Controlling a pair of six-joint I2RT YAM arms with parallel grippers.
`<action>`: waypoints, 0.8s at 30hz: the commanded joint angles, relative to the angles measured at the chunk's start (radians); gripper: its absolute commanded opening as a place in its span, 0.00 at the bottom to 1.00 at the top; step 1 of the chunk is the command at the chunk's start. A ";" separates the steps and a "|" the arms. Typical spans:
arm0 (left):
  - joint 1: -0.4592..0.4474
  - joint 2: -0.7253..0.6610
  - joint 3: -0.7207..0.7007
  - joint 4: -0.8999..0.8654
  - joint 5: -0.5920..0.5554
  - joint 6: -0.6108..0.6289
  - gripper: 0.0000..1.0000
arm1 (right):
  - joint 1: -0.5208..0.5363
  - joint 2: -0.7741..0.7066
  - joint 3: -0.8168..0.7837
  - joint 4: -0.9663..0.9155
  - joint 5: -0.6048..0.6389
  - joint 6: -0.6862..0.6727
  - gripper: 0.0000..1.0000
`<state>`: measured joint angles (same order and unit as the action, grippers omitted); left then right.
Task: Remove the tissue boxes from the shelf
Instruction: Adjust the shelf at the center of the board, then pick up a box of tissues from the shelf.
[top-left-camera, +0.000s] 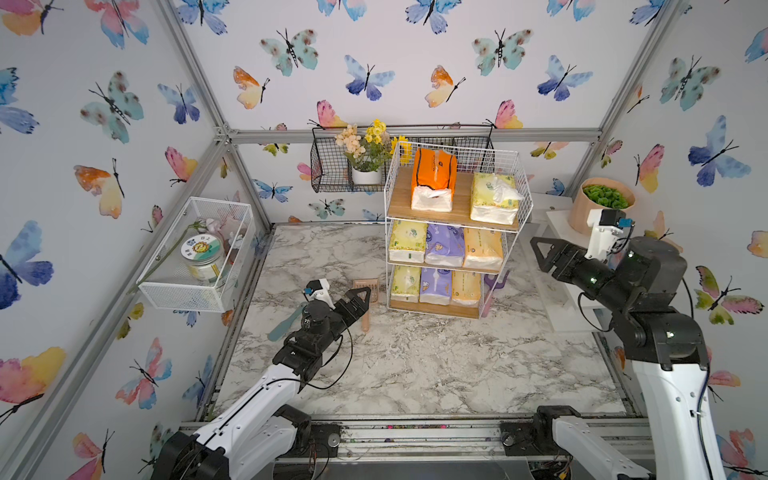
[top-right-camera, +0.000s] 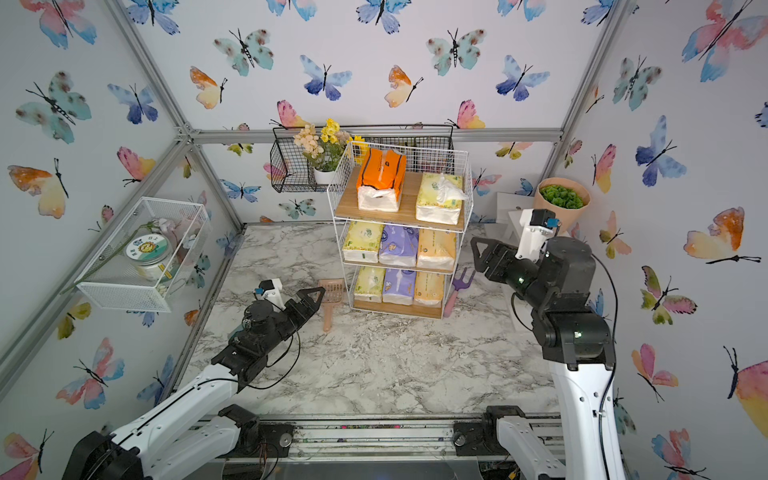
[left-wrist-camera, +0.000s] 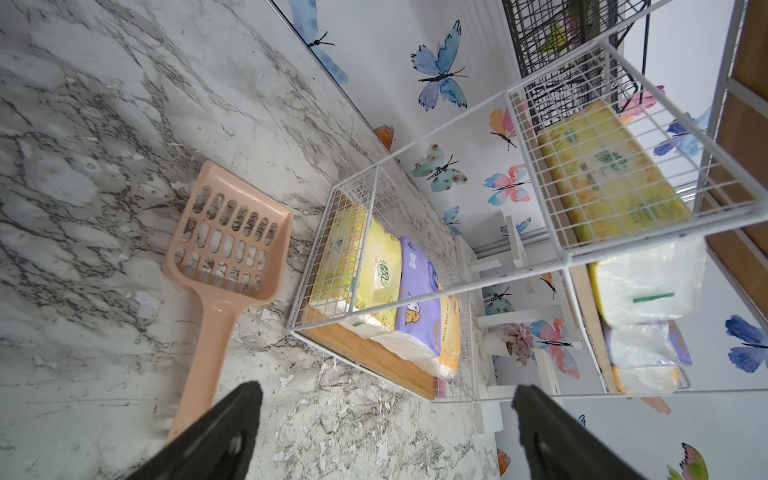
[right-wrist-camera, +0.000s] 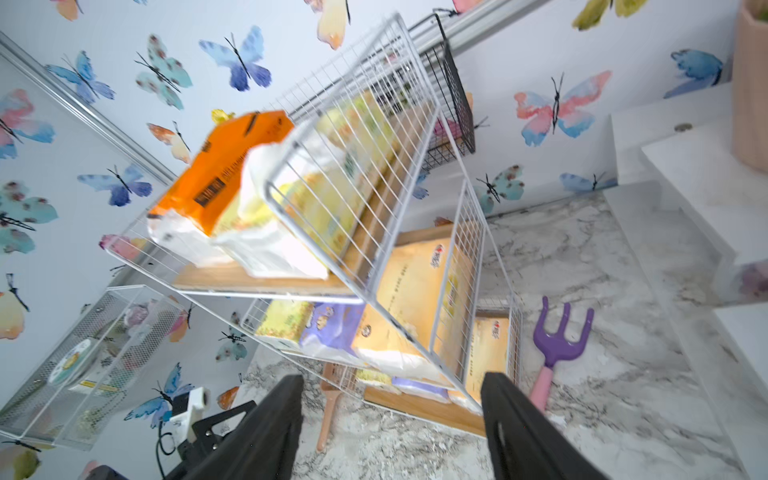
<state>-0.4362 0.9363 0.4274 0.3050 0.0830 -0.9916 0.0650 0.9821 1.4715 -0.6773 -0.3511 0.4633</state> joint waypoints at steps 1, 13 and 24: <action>-0.005 0.000 0.044 0.012 -0.021 0.005 0.99 | -0.004 0.080 0.170 -0.104 -0.059 -0.046 0.69; -0.005 -0.043 0.050 -0.048 -0.021 0.009 0.99 | -0.001 0.375 0.598 0.088 -0.282 0.115 0.56; -0.005 -0.059 0.054 -0.076 -0.029 -0.002 0.99 | 0.297 0.655 0.910 0.080 -0.104 0.137 0.55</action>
<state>-0.4381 0.8944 0.4603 0.2527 0.0826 -0.9932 0.3405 1.6108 2.3524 -0.6044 -0.5320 0.5865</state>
